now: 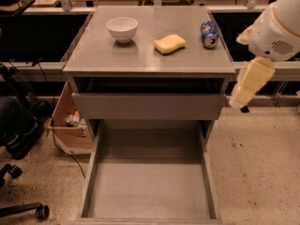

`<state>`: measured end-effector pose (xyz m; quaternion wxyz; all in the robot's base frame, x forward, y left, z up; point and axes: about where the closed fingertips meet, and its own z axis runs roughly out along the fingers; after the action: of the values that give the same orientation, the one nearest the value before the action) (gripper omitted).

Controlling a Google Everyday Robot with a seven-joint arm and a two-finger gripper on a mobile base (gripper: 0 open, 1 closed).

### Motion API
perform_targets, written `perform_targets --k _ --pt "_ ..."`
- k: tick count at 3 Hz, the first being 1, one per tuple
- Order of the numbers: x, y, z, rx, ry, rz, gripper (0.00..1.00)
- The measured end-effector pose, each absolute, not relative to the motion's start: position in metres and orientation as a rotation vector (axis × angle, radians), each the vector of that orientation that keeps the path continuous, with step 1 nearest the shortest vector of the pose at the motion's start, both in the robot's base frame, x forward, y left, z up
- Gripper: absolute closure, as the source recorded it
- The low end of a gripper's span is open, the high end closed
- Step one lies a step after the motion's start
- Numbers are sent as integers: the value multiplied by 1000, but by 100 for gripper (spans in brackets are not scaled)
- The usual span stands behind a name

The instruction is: Place sponge into middle drawer

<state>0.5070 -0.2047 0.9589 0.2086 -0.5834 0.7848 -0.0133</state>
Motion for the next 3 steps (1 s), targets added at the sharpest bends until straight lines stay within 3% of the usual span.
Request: perform_targets --k 3 --pt "656 -134 936 -1550 2093 87 0"
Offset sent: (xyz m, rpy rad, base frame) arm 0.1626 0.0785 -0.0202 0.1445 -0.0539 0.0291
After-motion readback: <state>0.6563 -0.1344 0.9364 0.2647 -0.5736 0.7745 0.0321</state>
